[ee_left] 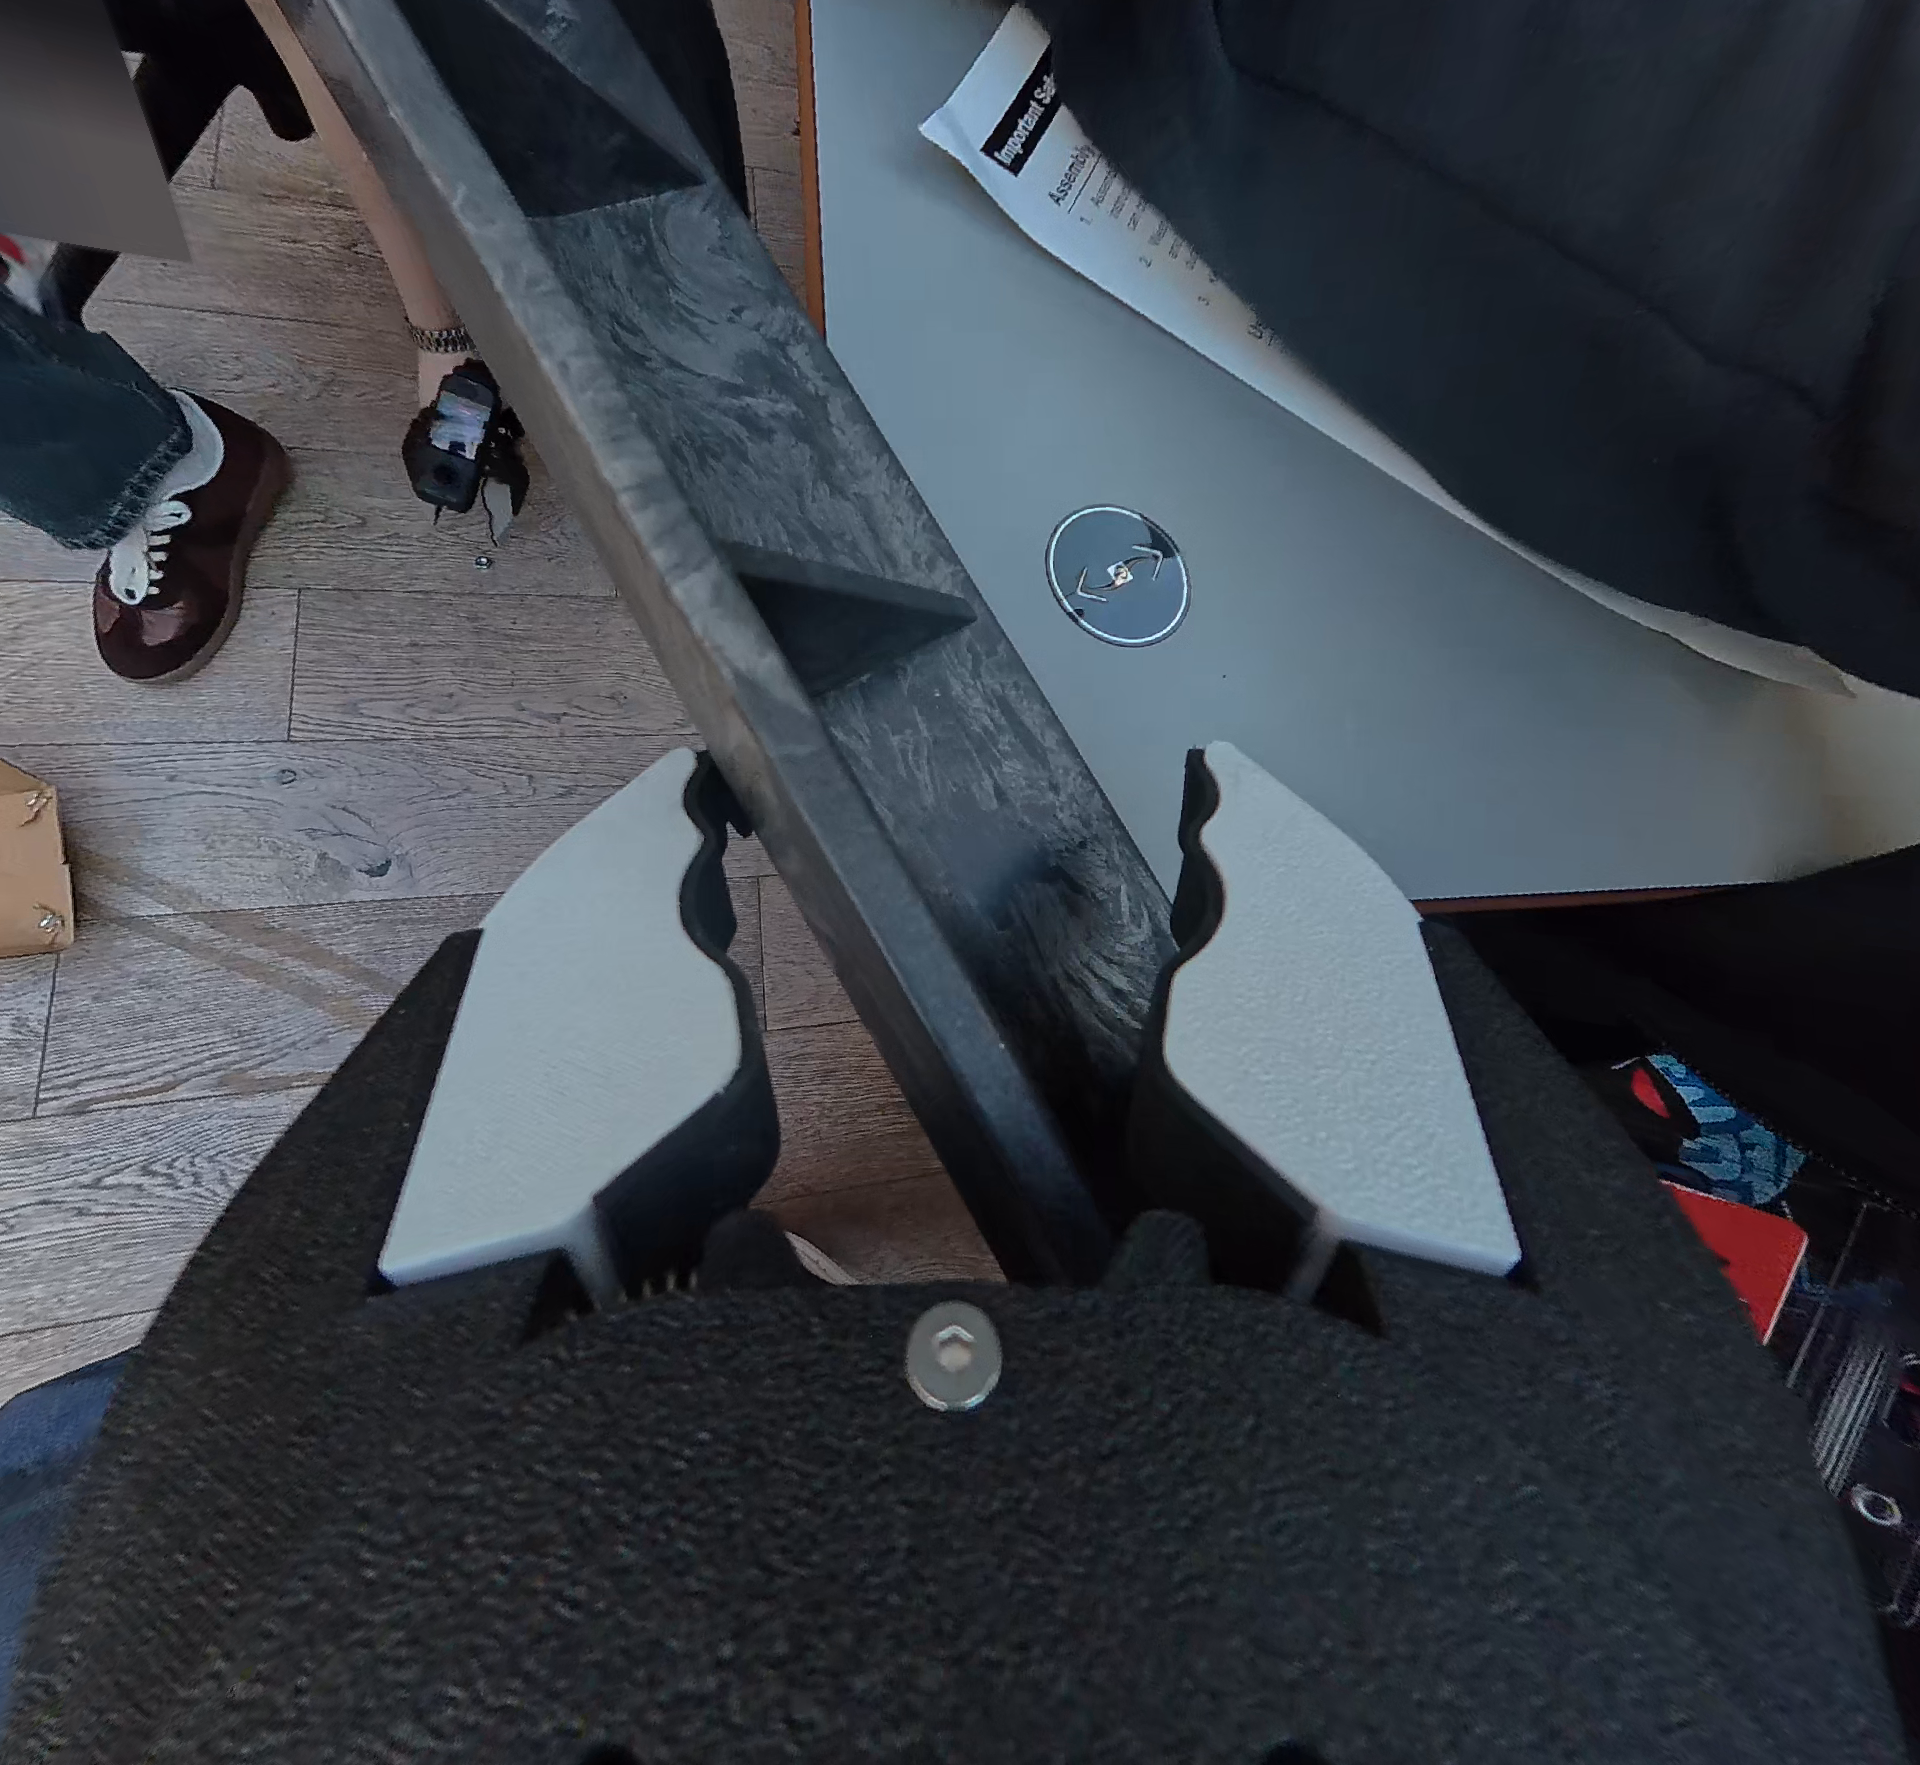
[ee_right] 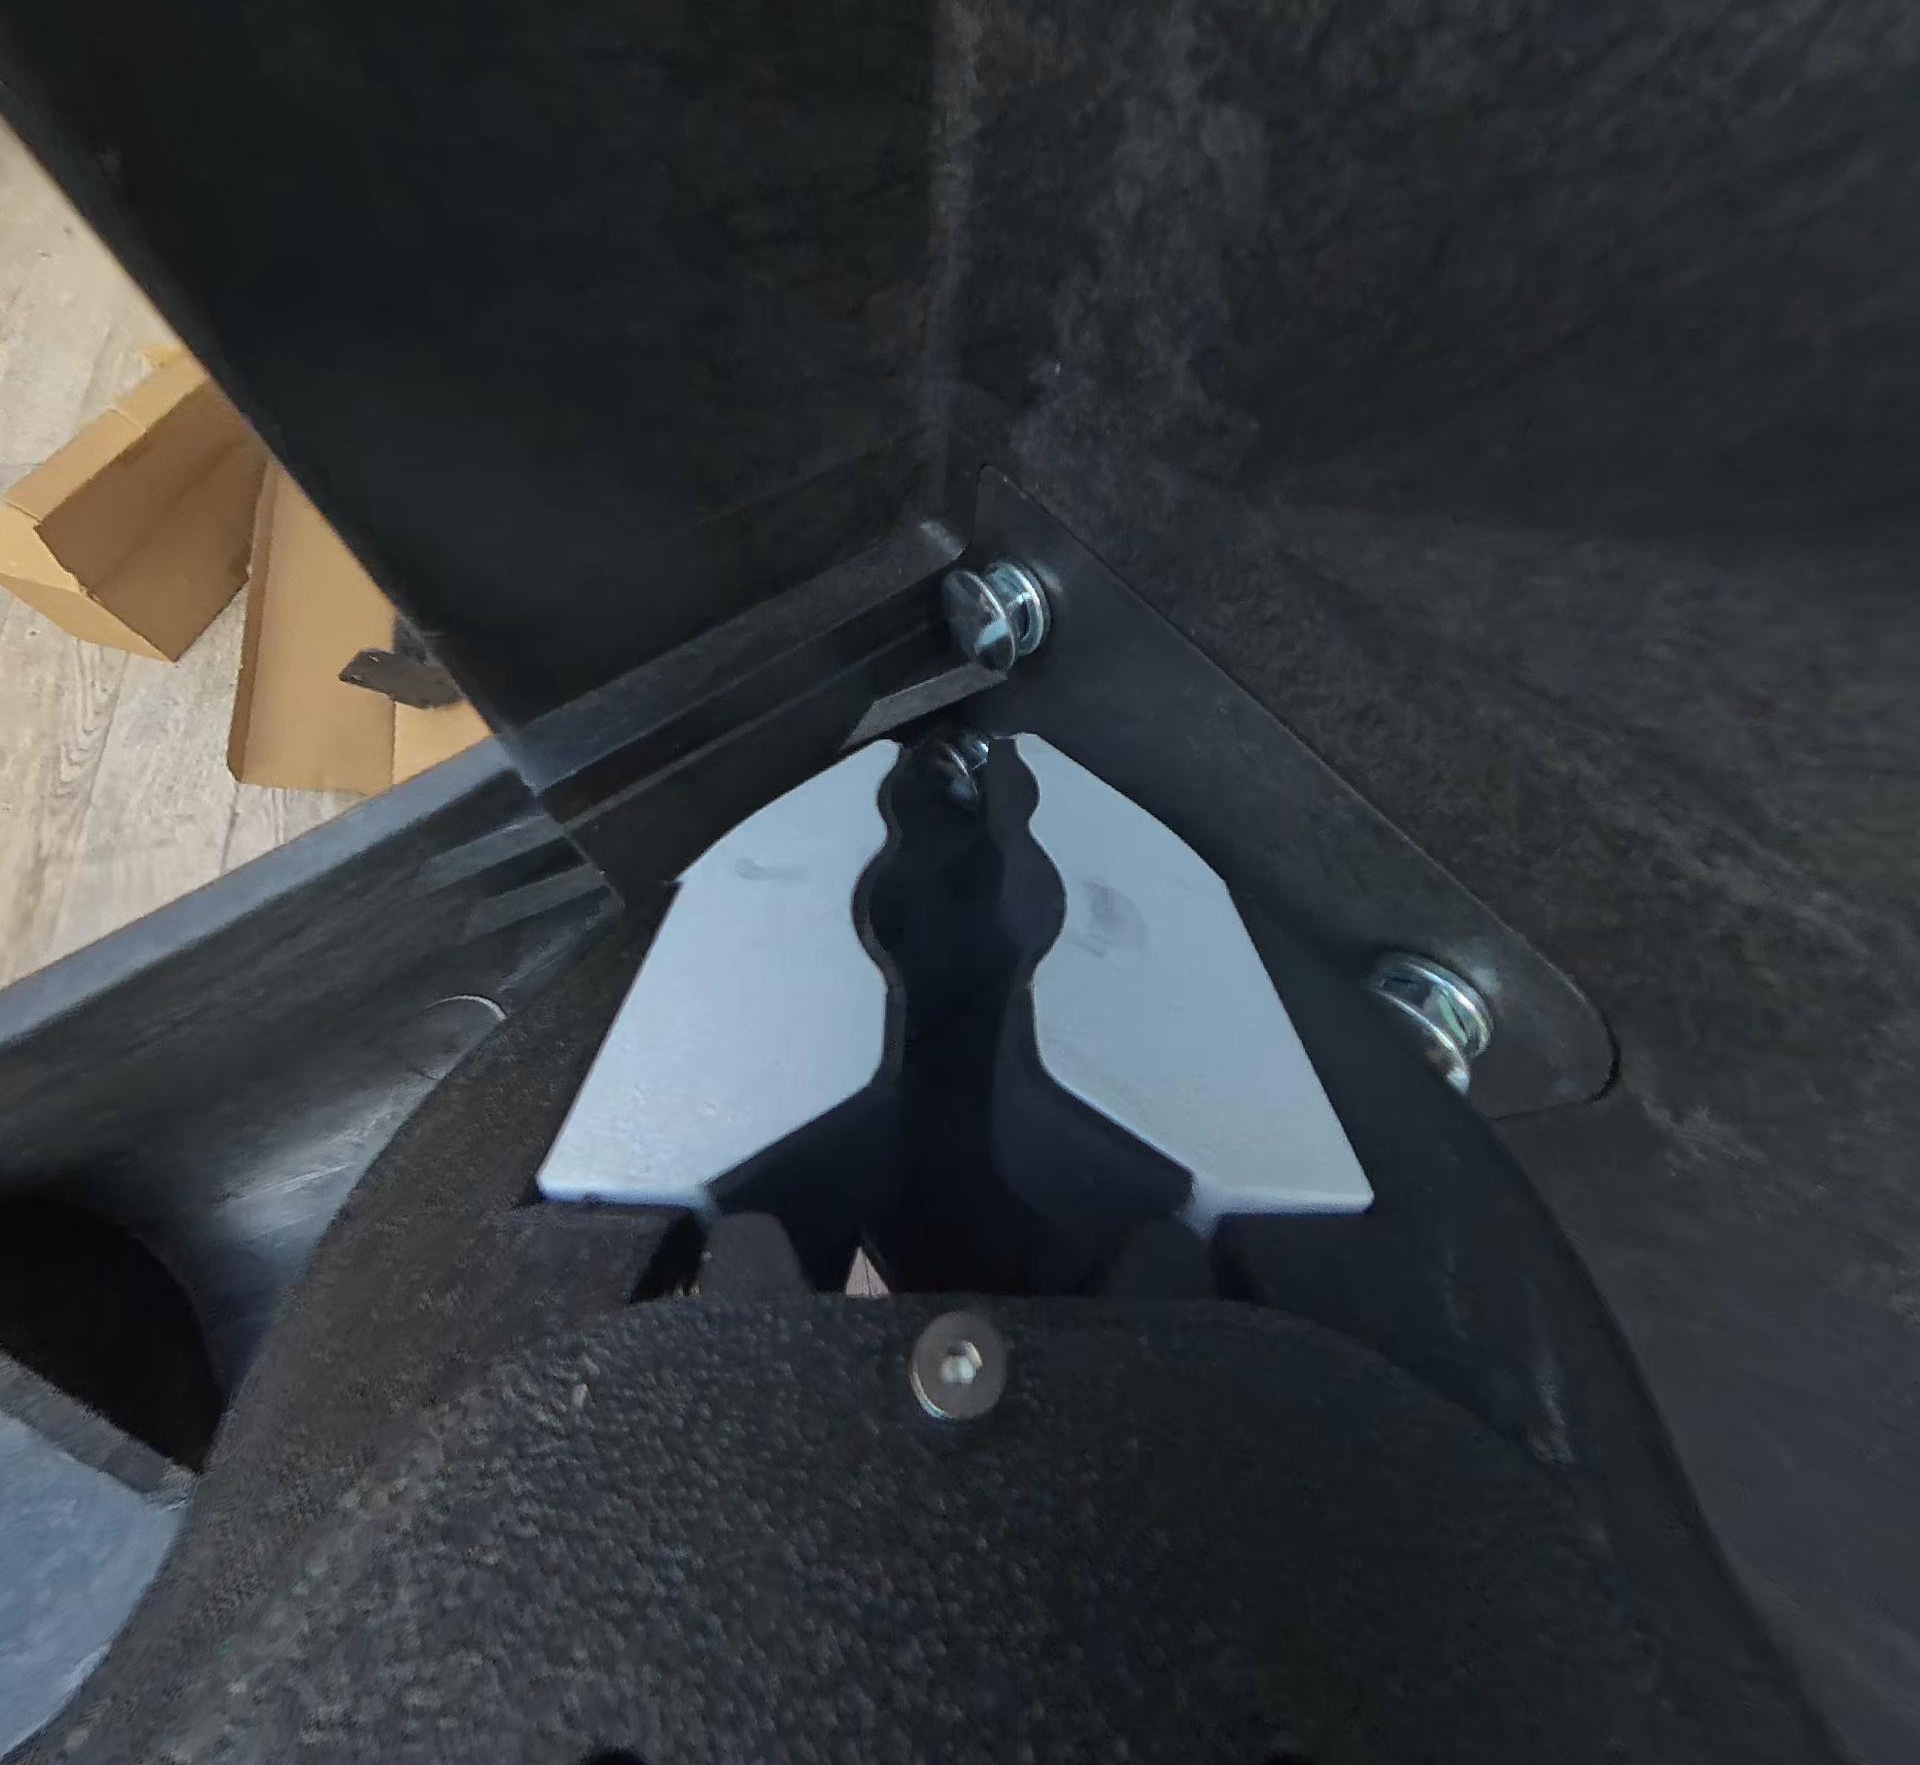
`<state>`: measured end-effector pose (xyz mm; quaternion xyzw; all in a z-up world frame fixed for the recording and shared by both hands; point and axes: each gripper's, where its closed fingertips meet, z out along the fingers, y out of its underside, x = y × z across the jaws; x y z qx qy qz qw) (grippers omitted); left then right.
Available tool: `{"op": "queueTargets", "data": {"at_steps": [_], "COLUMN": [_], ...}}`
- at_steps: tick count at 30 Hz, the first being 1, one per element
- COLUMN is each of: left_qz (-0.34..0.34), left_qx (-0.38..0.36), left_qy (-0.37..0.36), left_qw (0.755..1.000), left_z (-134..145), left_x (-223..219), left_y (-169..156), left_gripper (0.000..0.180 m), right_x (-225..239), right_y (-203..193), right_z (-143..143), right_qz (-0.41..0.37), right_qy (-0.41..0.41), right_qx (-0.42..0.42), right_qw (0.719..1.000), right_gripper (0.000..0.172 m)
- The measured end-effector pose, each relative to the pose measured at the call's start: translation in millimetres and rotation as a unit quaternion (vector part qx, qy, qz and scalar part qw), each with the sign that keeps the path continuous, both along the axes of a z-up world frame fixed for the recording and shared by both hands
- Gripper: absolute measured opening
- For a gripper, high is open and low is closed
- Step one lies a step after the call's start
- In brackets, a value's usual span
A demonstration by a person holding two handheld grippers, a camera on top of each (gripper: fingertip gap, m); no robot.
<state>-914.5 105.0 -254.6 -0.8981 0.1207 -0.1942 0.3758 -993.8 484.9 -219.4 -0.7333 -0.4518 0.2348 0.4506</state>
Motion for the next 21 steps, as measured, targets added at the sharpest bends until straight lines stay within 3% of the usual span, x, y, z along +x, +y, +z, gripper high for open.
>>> {"op": "queueTargets", "data": {"at_steps": [4,21], "left_qz": [0.0,-0.001], "left_qx": [0.001,0.002], "left_qy": [0.0,-0.001], "left_qw": [1.0,1.0], "left_z": [0.0,-0.2], "left_x": [0.0,0.0], "left_y": [0.1,0.4], "left_gripper": [0.084,0.084], "right_x": [7.5,-2.7], "right_y": [-2.2,-16.8], "right_z": [7.6,-12.6], "right_qz": [0.001,0.001], "right_qy": [0.039,-0.051], "right_qx": [-0.012,0.004], "right_qw": [0.999,0.999], "right_gripper": [0.015,0.004]}}
